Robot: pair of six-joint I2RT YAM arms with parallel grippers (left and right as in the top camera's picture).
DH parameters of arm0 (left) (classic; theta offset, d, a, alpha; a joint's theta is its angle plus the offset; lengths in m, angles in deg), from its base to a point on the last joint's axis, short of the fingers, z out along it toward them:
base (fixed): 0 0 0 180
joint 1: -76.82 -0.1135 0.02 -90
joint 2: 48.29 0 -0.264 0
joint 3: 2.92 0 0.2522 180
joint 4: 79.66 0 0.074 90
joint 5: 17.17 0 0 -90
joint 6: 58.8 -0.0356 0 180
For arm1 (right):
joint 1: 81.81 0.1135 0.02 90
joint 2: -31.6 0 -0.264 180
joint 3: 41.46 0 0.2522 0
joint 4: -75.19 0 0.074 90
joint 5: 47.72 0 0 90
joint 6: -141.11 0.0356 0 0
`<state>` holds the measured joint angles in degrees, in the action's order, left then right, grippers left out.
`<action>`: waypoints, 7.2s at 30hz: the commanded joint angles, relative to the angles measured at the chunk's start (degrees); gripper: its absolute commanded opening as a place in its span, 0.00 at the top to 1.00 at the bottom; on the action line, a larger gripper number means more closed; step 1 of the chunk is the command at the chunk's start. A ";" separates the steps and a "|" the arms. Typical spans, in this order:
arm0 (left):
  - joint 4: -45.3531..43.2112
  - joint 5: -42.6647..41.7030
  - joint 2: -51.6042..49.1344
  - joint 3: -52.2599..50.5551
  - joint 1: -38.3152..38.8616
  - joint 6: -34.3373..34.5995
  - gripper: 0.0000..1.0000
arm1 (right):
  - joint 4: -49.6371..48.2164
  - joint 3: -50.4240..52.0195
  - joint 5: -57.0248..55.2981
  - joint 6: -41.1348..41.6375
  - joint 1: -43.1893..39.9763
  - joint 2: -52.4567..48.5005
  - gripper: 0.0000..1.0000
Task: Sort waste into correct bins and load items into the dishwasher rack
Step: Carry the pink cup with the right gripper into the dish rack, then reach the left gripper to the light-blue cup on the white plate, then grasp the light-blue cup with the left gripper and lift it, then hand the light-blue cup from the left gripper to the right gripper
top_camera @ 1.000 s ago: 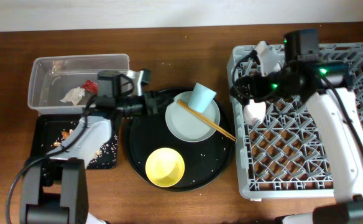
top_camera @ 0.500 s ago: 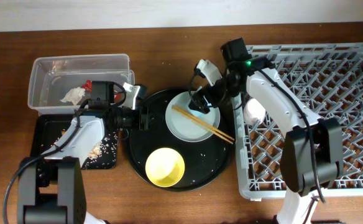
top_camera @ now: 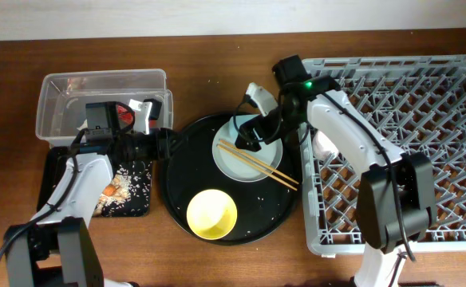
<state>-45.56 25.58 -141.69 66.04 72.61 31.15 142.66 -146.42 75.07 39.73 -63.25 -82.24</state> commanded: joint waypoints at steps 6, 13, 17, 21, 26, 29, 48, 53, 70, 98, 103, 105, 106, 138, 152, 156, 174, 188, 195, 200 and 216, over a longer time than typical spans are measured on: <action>0.52 2.14 0.85 -0.07 -0.09 -1.11 0.51 | -9.03 4.70 -1.97 14.71 -0.90 -0.33 0.02; 0.61 2.12 0.85 -0.07 -0.09 -1.11 0.51 | -10.23 4.96 6.67 16.41 5.57 -0.33 0.01; 1.62 3.04 0.85 -0.07 -0.09 -1.53 0.51 | -14.03 4.94 8.31 16.39 10.27 -0.33 0.02; 3.10 6.80 0.85 -0.07 -0.09 -1.53 0.51 | -13.40 4.70 23.69 16.33 3.39 1.73 0.02; 3.32 4.31 3.96 -0.07 6.23 1.14 0.51 | -6.78 4.70 21.55 14.73 -8.85 10.25 0.02; 0.44 25.90 13.20 -0.07 20.15 2.34 0.42 | 5.20 4.72 1.29 14.84 -18.67 12.35 0.02; -19.65 44.44 -7.54 -0.09 33.22 -26.40 0.80 | 11.91 5.81 -8.02 14.64 -30.97 12.31 0.02; -20.37 44.41 -10.21 -0.07 33.24 -26.40 0.97 | 11.91 5.81 -8.02 14.62 -30.97 12.31 0.02; -23.02 47.12 -11.63 2.01 39.95 -9.68 0.34 | 12.31 7.06 -8.00 13.53 -30.97 12.24 0.02; -22.58 61.72 -7.56 2.08 42.05 -5.46 0.33 | 12.55 7.06 -8.02 13.53 -30.97 12.22 0.02; -20.63 78.47 -6.86 2.08 51.71 -7.17 0.43 | 12.74 7.06 -8.00 13.53 -30.97 12.22 0.02; -20.11 81.22 -6.86 2.08 53.13 -1.27 0.44 | 13.00 7.06 -8.00 13.53 -30.97 12.22 0.02; -20.00 81.57 -6.88 2.08 52.96 0.55 0.44 | 13.00 7.06 -8.00 13.53 -30.97 12.22 0.02; -10.91 10.12 -0.04 -2.03 25.90 29.90 0.42 | 13.05 7.06 -8.00 13.33 -30.97 12.22 0.02; -29.88 19.39 -7.43 -3.69 21.49 25.83 0.42 | 13.00 7.06 -8.02 13.31 -30.97 12.22 0.02; -37.27 20.33 -11.15 -3.69 23.58 23.91 0.43 | 13.16 7.06 -8.02 13.31 -30.93 12.22 0.02; -43.10 22.62 -15.67 -3.69 25.59 23.69 1.00 | 13.16 7.06 -8.02 13.33 -30.91 12.22 0.02; -51.19 -36.57 -9.31 1.38 16.63 40.81 1.00 | 32.59 6.99 35.56 -29.16 -29.00 12.24 0.02; -69.11 -34.07 -9.31 1.44 22.80 48.85 1.00 | 27.43 6.99 35.76 -28.65 -20.87 12.22 0.02; -86.05 -35.32 -9.31 1.42 22.82 60.87 1.00 | 22.53 6.99 36.72 -22.18 -20.83 12.22 0.02; -85.83 -36.11 -9.75 1.31 23.54 56.98 1.00 | 22.40 6.99 45.79 -22.25 -22.14 12.22 0.07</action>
<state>-130.91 -9.74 -151.68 66.95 96.70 89.68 164.32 -139.51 119.81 17.94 -84.53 -70.83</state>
